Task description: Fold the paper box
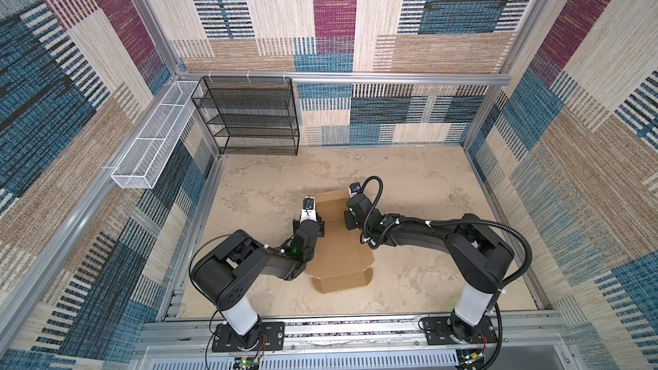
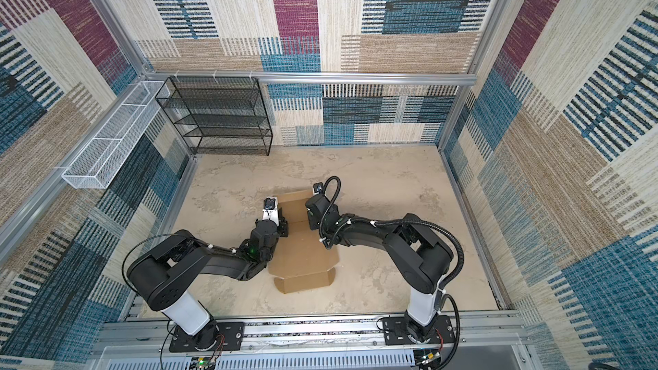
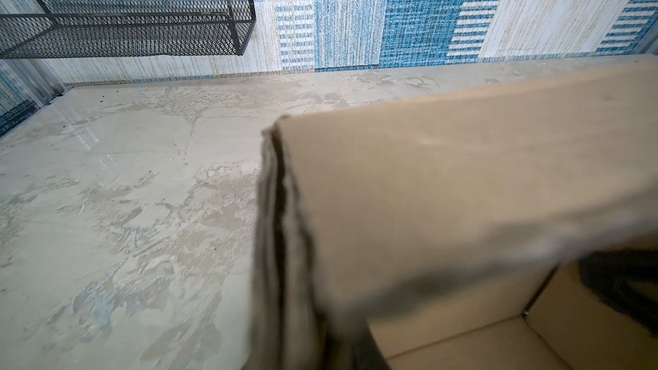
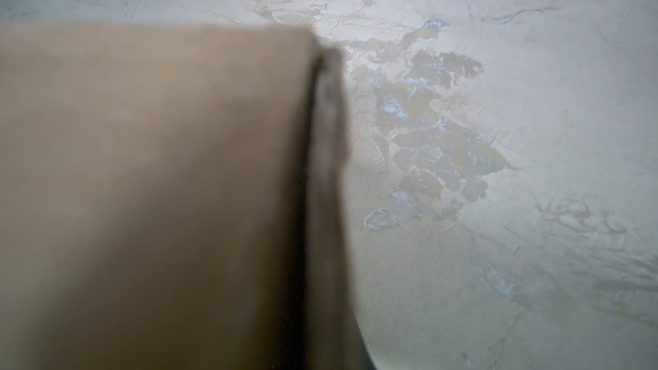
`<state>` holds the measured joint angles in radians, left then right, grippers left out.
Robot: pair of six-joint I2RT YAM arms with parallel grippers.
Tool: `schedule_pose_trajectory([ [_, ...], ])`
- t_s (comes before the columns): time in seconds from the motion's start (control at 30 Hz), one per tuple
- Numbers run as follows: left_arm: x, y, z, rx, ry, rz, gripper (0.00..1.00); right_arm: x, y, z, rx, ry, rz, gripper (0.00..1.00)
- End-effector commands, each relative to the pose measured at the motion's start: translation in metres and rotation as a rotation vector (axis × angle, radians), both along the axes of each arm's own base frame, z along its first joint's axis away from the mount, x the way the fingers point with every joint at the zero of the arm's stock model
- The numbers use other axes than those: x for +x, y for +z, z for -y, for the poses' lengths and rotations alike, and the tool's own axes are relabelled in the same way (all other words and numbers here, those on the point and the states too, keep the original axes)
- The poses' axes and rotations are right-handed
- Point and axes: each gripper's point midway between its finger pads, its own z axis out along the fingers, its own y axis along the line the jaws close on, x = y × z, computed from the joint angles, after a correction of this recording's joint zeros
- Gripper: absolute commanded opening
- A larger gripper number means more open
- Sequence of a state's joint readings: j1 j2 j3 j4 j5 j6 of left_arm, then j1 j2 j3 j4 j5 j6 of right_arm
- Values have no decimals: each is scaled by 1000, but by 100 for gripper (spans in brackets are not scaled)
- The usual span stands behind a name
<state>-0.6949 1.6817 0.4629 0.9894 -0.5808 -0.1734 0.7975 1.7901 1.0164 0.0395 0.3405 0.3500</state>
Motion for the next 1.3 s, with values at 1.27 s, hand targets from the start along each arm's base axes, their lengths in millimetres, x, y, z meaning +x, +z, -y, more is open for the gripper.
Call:
schedule_pose_trajectory([
  [1.27,-14,-1,1,-35,-79,126,30,-8,17,-24,127,82,-4,0],
])
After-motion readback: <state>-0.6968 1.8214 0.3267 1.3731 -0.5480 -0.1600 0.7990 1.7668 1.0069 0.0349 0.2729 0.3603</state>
